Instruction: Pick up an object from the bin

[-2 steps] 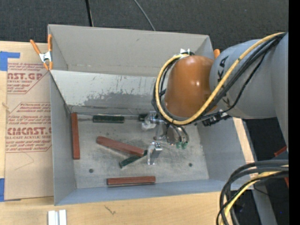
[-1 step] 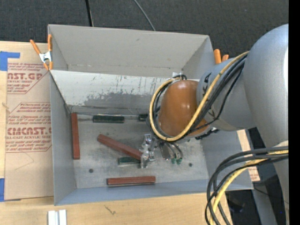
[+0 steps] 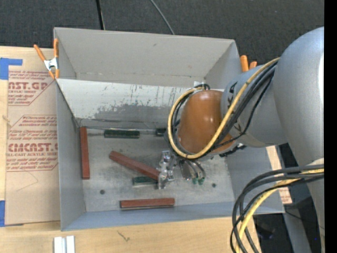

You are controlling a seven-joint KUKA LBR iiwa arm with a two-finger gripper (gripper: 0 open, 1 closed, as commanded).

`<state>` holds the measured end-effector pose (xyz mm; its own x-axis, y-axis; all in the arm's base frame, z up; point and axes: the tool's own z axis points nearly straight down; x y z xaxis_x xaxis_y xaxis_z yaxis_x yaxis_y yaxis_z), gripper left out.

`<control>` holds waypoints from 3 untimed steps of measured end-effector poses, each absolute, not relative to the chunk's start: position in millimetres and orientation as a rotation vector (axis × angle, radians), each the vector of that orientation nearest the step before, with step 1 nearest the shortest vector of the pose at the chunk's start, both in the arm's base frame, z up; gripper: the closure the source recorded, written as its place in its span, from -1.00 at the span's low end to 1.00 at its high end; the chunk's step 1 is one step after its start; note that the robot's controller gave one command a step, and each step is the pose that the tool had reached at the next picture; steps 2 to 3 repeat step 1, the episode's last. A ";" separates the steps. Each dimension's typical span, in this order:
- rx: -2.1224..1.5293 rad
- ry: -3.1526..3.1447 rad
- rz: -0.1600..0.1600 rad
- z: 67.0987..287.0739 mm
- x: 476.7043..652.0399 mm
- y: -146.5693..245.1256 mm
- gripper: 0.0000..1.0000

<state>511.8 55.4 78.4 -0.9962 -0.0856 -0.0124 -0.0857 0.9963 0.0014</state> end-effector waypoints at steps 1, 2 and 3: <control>-0.193 3.130 0.001 241.9 514.4 49.7 1.00; -0.193 3.130 0.001 241.9 514.4 49.7 1.00; -0.193 3.130 0.001 241.9 514.4 49.7 1.00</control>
Offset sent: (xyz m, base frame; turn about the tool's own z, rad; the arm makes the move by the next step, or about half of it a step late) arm 0.0000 0.0000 0.0000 0.0000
